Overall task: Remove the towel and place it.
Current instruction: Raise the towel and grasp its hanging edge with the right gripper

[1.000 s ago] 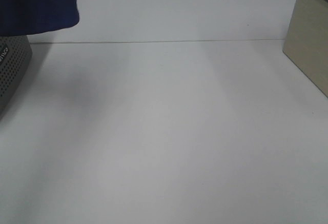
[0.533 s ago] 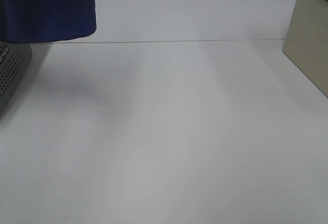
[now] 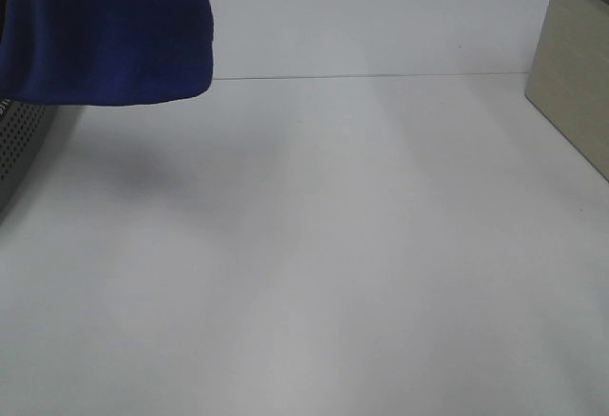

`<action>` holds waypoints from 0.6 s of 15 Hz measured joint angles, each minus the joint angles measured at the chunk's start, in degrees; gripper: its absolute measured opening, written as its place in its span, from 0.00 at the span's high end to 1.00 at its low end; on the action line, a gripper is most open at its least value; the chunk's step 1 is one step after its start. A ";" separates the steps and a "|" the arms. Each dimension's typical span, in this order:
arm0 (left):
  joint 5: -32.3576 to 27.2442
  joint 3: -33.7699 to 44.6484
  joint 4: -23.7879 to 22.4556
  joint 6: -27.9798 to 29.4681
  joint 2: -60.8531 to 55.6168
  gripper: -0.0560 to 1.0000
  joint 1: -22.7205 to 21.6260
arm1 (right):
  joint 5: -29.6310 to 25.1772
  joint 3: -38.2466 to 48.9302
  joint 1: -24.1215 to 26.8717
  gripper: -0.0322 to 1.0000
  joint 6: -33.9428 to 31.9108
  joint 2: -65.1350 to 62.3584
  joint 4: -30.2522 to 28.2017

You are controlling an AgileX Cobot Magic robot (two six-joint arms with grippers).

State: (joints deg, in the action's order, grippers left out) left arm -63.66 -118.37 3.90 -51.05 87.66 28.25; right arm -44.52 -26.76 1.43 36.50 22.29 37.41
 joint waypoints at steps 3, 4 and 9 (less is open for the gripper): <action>-4.64 0.00 3.84 0.00 0.00 0.95 0.00 | 3.27 0.00 0.00 0.27 31.11 15.99 24.92; -5.79 0.00 4.53 0.00 0.00 0.95 0.00 | 2.29 0.00 0.00 0.27 40.28 20.63 32.60; -6.07 0.00 9.34 -5.04 0.00 0.95 0.00 | -17.88 -2.06 0.00 0.27 80.16 47.56 60.68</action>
State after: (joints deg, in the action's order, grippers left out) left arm -69.73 -118.37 13.24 -56.09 87.66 28.25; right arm -62.40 -28.82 1.43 116.65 69.84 98.09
